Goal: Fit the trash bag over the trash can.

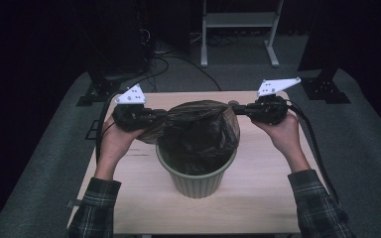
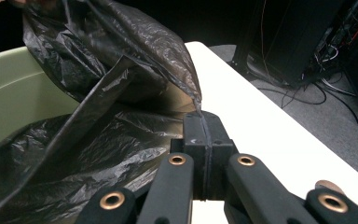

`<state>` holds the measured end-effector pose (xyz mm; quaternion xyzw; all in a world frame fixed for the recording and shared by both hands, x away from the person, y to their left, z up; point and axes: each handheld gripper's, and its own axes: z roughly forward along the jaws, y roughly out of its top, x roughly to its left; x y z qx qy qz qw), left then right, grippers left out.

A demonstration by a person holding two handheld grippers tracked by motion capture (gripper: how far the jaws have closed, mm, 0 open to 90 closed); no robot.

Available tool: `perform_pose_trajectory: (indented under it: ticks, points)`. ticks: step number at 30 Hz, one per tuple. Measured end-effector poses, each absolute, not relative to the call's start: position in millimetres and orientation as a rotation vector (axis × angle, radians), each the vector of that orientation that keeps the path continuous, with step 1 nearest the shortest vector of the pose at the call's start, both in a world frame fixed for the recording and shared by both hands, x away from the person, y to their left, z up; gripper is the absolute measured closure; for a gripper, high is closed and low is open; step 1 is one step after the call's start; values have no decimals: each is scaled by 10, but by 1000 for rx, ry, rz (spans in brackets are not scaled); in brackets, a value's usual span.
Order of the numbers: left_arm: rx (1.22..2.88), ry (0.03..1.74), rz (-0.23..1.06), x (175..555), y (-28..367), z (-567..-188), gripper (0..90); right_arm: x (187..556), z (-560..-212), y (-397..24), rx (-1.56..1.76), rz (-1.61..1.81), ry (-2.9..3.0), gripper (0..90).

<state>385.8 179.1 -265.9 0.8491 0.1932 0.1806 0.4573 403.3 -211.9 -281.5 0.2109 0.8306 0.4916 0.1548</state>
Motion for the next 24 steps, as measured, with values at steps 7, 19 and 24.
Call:
perform_pose_trajectory:
  ticks: [7,19,24]
  points:
    - [2095,533,441,4029,1822,-2702,884,4114,-2831,-2029,608,1387,2386,898]
    - [2198,686,336,4291,1854,-3116,900,4375,-3149,-1836,705,1243,2462,899]
    - [2190,672,320,4238,1878,-3159,900,4379,-3242,-1821,707,1233,2485,899]
